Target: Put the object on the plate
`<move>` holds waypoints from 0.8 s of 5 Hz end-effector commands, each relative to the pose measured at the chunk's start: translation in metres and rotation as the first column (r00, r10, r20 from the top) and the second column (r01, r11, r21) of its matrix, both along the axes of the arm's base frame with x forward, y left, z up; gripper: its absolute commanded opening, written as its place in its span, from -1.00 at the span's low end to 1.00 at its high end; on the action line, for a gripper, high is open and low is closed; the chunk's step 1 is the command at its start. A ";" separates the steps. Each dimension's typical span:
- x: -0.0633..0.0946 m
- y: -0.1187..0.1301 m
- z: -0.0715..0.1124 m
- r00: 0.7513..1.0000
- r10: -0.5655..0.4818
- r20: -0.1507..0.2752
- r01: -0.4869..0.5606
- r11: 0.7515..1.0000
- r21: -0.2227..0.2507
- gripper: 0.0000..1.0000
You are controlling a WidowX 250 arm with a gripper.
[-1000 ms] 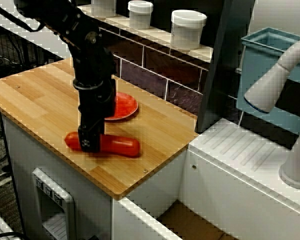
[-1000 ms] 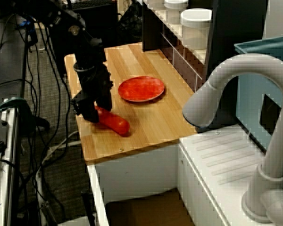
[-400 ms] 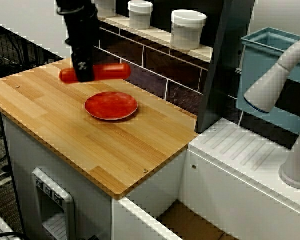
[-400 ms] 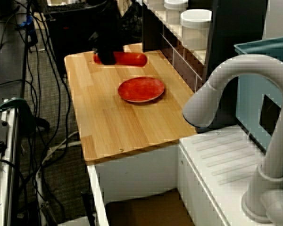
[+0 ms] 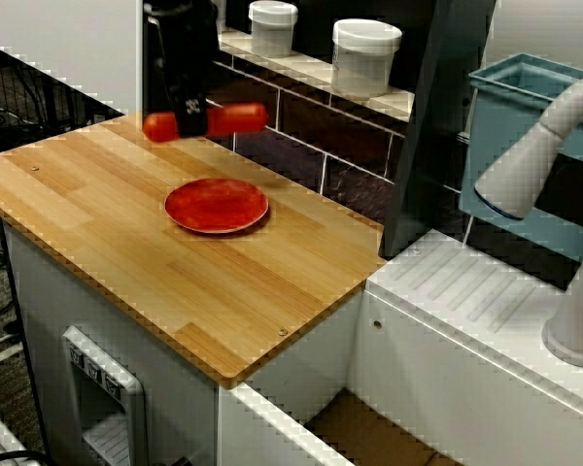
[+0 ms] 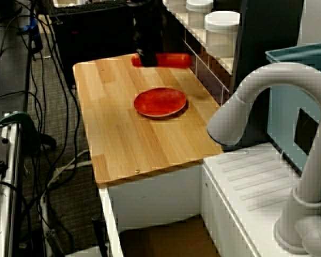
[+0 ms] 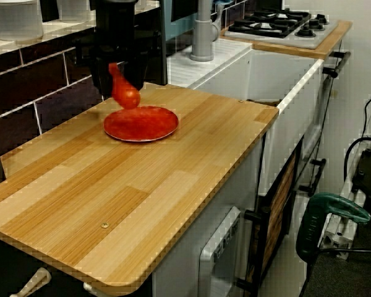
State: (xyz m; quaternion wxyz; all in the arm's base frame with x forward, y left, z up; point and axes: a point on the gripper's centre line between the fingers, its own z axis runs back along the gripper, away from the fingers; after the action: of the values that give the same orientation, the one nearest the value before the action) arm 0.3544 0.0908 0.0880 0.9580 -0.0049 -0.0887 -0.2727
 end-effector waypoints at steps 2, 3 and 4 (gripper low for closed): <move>-0.020 -0.024 -0.016 0.997 -0.071 0.014 0.070 0.996 0.054 -1.00; -0.021 -0.030 -0.028 0.998 -0.067 -0.011 0.068 0.995 0.073 -1.00; -0.020 -0.029 -0.034 0.998 -0.061 -0.022 0.062 0.995 0.072 1.00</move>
State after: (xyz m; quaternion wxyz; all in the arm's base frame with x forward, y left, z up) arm 0.3418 0.0557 0.0463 0.9486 0.0177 -0.0575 -0.3108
